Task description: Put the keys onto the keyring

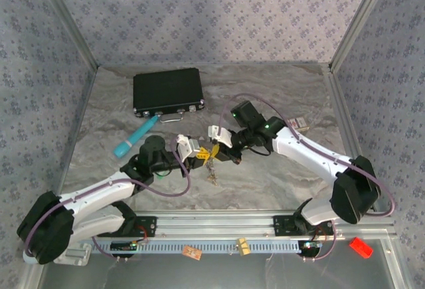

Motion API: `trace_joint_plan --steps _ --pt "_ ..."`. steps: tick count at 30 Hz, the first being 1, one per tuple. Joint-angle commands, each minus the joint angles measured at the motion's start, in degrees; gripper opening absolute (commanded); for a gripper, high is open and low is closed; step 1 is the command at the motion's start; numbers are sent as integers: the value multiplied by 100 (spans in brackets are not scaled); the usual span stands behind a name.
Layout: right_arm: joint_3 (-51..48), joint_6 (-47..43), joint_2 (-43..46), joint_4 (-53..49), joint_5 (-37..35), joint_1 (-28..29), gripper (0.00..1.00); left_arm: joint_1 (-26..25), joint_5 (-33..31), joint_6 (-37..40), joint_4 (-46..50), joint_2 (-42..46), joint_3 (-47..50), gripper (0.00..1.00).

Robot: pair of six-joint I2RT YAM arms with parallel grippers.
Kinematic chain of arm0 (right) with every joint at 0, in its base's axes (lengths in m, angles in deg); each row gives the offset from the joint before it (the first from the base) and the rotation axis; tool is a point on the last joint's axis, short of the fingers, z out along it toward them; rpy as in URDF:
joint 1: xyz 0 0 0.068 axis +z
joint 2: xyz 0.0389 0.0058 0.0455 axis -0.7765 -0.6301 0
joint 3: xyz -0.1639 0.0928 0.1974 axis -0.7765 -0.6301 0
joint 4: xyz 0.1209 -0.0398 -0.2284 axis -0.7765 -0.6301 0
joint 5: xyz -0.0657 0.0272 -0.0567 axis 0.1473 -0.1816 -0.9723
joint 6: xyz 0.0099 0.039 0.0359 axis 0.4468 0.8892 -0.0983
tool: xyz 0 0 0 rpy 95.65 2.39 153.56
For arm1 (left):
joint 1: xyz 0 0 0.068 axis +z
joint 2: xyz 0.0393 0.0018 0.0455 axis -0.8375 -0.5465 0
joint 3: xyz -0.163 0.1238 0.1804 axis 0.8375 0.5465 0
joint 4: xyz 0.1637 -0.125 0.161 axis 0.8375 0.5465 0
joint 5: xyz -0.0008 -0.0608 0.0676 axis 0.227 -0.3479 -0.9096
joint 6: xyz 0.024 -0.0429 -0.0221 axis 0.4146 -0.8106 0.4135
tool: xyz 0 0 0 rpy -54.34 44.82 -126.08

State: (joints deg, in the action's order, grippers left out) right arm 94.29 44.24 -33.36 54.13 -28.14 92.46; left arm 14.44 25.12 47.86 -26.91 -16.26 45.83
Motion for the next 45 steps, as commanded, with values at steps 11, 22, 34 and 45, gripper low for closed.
trace_joint_plan --steps 11,22,34,45 --pt "67 176 194 -158 71 -127 27 -16 260 289 29 30 -103 0" --pt "-478 562 362 378 223 -205 27 -25 324 323 -489 151 113 0" --pt "-476 562 258 353 217 -217 0 -35 409 309 -634 209 164 0" --pt "-512 700 35 520 573 -197 0 -91 438 154 -1437 195 145 0"
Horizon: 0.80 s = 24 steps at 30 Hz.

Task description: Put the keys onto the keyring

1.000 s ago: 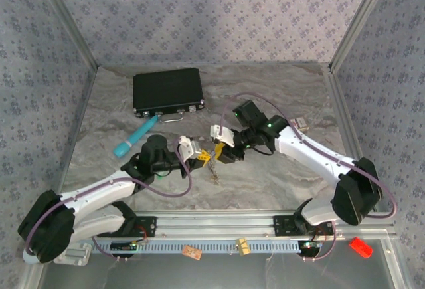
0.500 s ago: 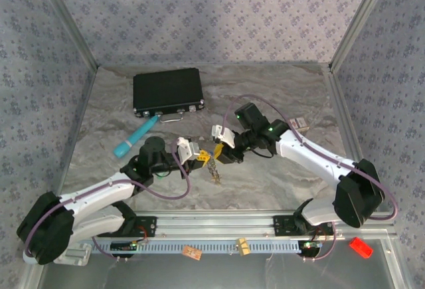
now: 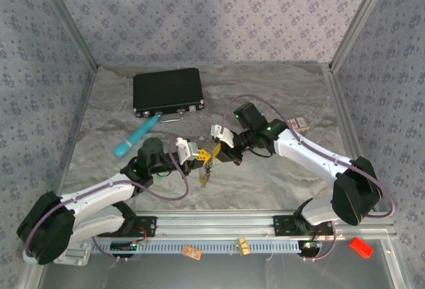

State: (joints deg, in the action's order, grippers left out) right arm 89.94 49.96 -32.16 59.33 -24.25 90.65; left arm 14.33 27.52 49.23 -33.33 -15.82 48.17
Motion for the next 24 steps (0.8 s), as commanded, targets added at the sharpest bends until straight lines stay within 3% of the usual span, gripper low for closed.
trace_joint_plan --steps 1,5,10,14,24 --pt "-107 168 -50 15 154 -52 3 -82 198 39 -745 161 -85 0" --pt "-282 300 261 235 88 -197 20 -89 200 76 -631 186 -11 0" --pt "-685 312 740 550 -102 -264 33 -84 144 61 -591 205 86 0" --pt "-1007 402 894 860 -619 -68 36 -86 122 -19 -618 187 91 0" --pt "-1302 697 676 1638 -748 255 39 -79 66 -79 -662 150 80 0"
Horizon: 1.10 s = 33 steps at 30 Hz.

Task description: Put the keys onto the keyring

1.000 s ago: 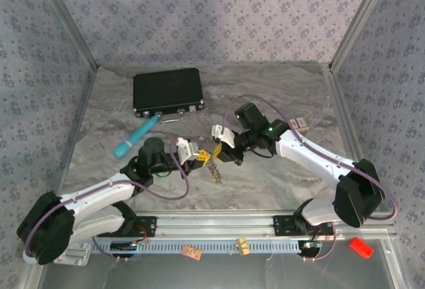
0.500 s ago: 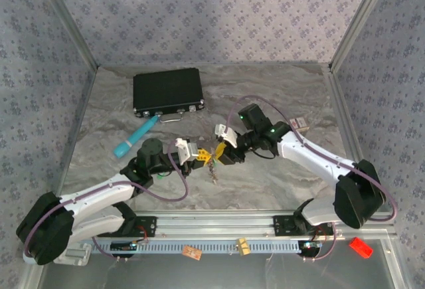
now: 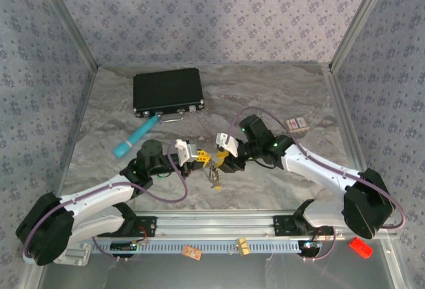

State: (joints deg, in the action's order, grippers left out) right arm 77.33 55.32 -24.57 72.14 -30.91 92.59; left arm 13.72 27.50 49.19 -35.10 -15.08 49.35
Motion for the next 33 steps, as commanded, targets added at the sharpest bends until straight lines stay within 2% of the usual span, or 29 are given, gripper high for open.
trace_joint_plan --steps 1,6,8,13,18,33 --pt "-66 199 -115 449 -84 83 39 -23 58 -80 -485 73 -38 0" --pt "-91 258 -200 648 -172 131 38 -24 41 -90 -472 96 -30 0" --pt "-78 210 -189 591 -271 133 33 -27 41 -83 -453 100 -29 0" --pt "30 -36 -16 188 -565 113 13 -18 -19 -26 -325 139 -29 0" --pt "258 -221 150 -233 -635 108 0 -20 -71 6 -179 107 -54 0" --pt "641 -282 357 -452 -564 139 0 -24 -160 149 286 -5 -165 0"
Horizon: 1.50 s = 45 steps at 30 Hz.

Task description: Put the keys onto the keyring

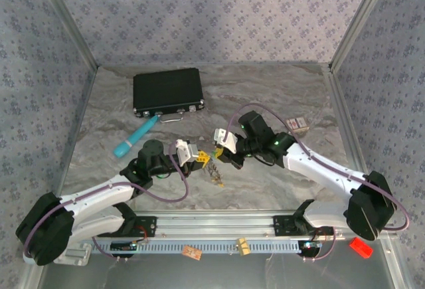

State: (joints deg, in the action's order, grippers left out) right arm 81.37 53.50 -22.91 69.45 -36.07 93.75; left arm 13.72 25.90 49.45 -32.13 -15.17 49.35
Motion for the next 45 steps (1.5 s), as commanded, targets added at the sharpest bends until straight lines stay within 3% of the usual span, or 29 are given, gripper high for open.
trace_joint_plan --steps 1,8,9,13,16,18,21,26,30,37,41,45 --pt "265 -124 211 -252 -14 25 0 -21 -26 117 -1 -28 -170 0" --pt "280 -191 248 -428 -138 33 0 -18 -27 97 63 -168 -266 0" --pt "281 -189 262 -433 -210 30 0 -25 -57 86 107 -168 -273 4" --pt "331 -240 310 -500 -454 27 0 -21 -235 1 123 -80 -204 43" --pt "444 -350 261 -721 -591 38 0 -21 -507 -216 -50 142 -34 60" --pt "515 -415 209 -835 -642 50 0 -4 -839 -390 -134 390 122 86" --pt "661 -473 78 -893 -639 126 0 11 -1670 -703 -99 978 364 99" --pt "1101 -532 -374 -707 -471 380 0 218 -3743 -1406 868 2241 495 100" --pt "1600 -411 -928 -290 -239 550 0 656 -4528 -2155 1647 2997 511 100" --pt "1856 -22 -1638 -19 -155 477 0 1084 -4917 -2631 2286 3534 432 100" --pt "1383 -119 -1790 -565 -555 182 0 1144 -4898 -2700 2210 3414 421 100" --pt "1176 -525 -1908 -1467 -1447 122 0 1178 -4831 -2732 2073 3176 377 100"
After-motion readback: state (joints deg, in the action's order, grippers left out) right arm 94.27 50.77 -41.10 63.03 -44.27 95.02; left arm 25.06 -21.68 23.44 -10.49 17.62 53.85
